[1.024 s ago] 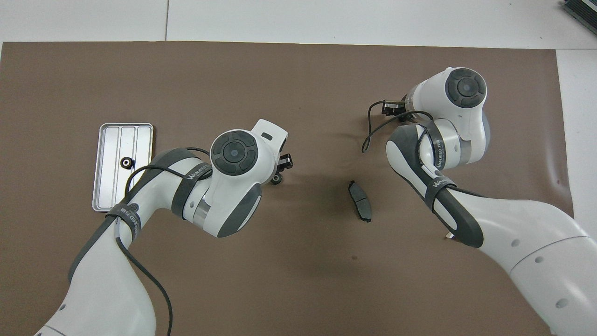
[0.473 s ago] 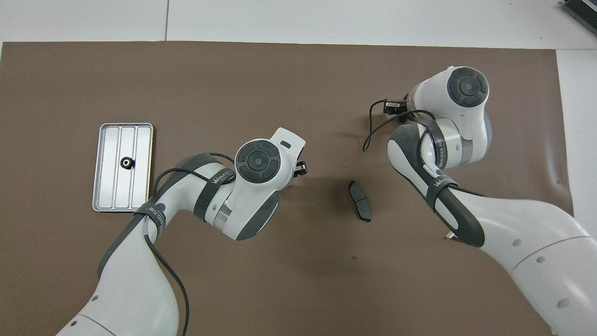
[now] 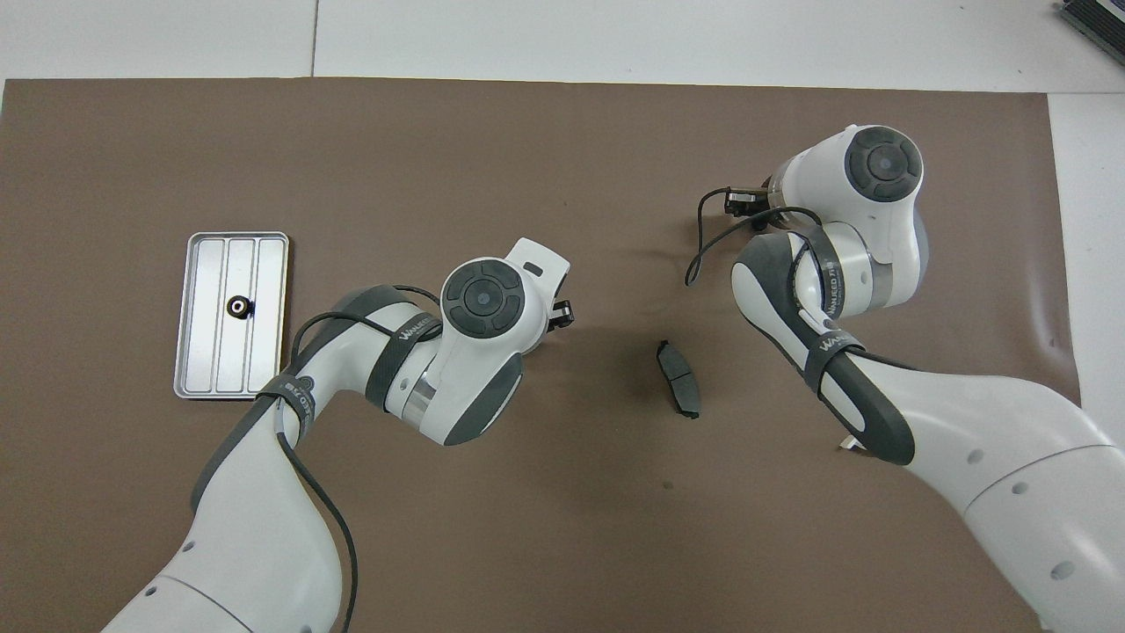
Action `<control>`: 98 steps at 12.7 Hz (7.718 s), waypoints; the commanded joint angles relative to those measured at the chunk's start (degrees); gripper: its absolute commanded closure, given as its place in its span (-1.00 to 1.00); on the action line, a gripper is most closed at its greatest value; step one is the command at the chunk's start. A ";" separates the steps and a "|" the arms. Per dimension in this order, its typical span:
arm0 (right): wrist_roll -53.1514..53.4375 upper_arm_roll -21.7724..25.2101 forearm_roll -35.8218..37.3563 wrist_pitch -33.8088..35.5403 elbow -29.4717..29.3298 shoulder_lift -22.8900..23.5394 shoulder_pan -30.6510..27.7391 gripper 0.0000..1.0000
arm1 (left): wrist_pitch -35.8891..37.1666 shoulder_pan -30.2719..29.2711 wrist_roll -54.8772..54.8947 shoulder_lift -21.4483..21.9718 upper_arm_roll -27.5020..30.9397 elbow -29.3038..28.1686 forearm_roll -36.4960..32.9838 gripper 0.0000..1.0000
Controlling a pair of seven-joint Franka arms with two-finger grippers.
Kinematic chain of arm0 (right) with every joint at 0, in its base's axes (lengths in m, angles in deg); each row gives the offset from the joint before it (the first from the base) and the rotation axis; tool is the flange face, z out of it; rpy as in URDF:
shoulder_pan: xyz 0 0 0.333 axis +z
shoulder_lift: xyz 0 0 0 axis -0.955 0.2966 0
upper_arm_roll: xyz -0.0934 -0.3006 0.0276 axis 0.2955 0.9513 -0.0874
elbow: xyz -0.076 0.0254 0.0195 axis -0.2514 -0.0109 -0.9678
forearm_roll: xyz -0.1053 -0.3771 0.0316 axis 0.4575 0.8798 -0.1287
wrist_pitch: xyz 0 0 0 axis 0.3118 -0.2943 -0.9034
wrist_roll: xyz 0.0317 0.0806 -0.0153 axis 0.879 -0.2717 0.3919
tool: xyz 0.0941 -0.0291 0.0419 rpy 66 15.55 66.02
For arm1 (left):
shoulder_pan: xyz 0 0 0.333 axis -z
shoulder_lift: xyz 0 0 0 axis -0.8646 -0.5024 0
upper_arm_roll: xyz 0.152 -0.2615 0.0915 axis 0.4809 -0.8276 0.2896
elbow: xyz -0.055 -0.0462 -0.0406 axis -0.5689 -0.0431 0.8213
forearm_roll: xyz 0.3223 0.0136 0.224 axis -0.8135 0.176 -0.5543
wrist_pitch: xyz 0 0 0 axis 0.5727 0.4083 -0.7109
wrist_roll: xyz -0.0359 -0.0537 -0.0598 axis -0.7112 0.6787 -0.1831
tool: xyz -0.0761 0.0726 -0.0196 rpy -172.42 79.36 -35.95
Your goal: Pick bearing gear from pile to tray
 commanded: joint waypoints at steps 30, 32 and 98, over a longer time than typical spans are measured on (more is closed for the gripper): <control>34.22 -3.86 4.55 6.36 -0.03 -3.09 24.22 0.91 | 20.06 -29.36 43.90 9.88 0.31 0.40 -0.11 0.86; 34.40 -3.86 4.64 4.96 2.86 -3.18 25.10 0.55 | 19.36 -33.85 53.05 11.11 0.40 -2.33 -0.11 0.86; -15.52 -3.78 -3.53 49.60 -2.57 -33.94 -11.72 -1.00 | 12.41 -4.77 2.72 -0.31 0.66 6.45 1.82 1.00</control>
